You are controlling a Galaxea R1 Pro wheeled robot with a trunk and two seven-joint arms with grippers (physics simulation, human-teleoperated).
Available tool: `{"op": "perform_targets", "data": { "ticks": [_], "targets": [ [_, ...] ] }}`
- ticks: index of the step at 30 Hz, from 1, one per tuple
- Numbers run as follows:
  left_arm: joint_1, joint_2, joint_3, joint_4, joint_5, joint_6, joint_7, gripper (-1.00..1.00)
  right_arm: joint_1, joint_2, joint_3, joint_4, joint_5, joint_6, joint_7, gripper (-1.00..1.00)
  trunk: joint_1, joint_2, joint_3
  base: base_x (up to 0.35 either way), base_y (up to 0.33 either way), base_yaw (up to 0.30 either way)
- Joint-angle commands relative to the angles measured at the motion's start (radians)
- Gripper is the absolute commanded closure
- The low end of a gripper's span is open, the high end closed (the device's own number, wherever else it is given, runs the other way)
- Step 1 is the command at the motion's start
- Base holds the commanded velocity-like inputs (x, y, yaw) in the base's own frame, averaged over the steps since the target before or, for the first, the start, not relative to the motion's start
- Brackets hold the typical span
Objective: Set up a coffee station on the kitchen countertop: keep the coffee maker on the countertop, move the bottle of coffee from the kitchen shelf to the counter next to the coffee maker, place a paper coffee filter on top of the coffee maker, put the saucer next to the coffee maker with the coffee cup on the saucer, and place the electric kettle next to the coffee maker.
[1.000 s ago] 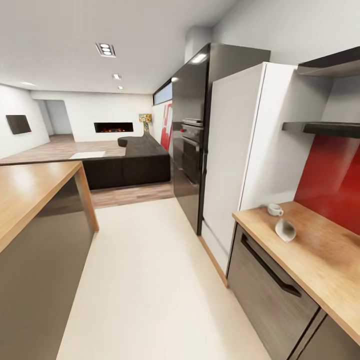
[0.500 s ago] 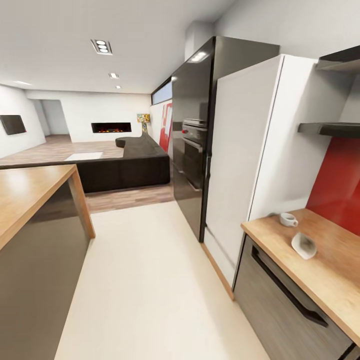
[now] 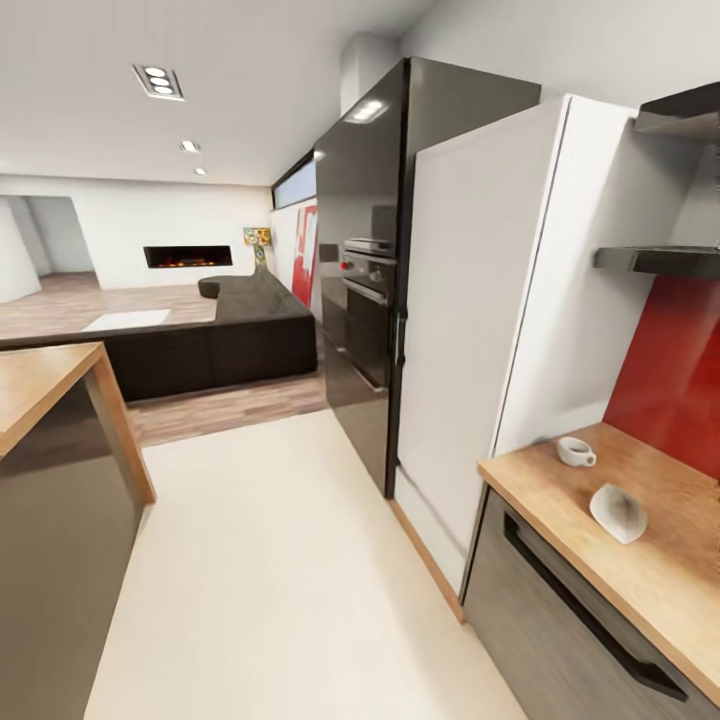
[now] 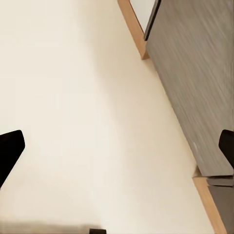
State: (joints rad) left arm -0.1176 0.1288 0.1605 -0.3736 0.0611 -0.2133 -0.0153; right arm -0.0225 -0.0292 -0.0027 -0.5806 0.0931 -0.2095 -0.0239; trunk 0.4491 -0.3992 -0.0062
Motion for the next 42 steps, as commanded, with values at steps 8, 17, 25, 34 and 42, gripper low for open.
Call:
{"op": "perform_targets", "data": {
  "ticks": [8, 17, 25, 34, 42],
  "targets": [
    [0.0, 0.0, 0.001, 0.001, 0.006, -0.003, -0.001, -1.0, -0.001, 0.0, 0.0, 0.001, 0.009, -0.002, -0.002, -1.0, 0.001, -0.001, -0.001, 0.28, 0.221, -0.262],
    [0.0, 0.0, 0.001, 0.001, 0.006, -0.003, -0.001, -1.0, -0.001, 0.0, 0.0, 0.001, 0.01, -0.002, -0.002, -1.0, 0.001, -0.001, -0.001, 0.263, 0.242, -0.262],
    [0.0, 0.0, 0.001, 0.001, 0.006, -0.003, -0.001, -1.0, -0.001, 0.0, 0.0, 0.001, 0.009, -0.002, -0.002, -1.0, 0.001, -0.001, -0.001, 0.219, 0.172, -0.262],
    [0.0, 0.0, 0.001, 0.001, 0.006, -0.003, -0.002, -1.0, -0.001, 0.0, 0.0, 0.001, 0.009, -0.002, -0.002, -1.0, 0.001, -0.001, -0.001, 0.112, 0.02, -0.262],
    [-0.001, 0.0, 0.001, 0.001, 0.006, -0.003, -0.002, -1.0, -0.001, 0.0, 0.0, 0.001, 0.009, -0.002, -0.002, -1.0, 0.001, -0.001, -0.001, 0.017, 0.001, -0.262]
  ]
}}
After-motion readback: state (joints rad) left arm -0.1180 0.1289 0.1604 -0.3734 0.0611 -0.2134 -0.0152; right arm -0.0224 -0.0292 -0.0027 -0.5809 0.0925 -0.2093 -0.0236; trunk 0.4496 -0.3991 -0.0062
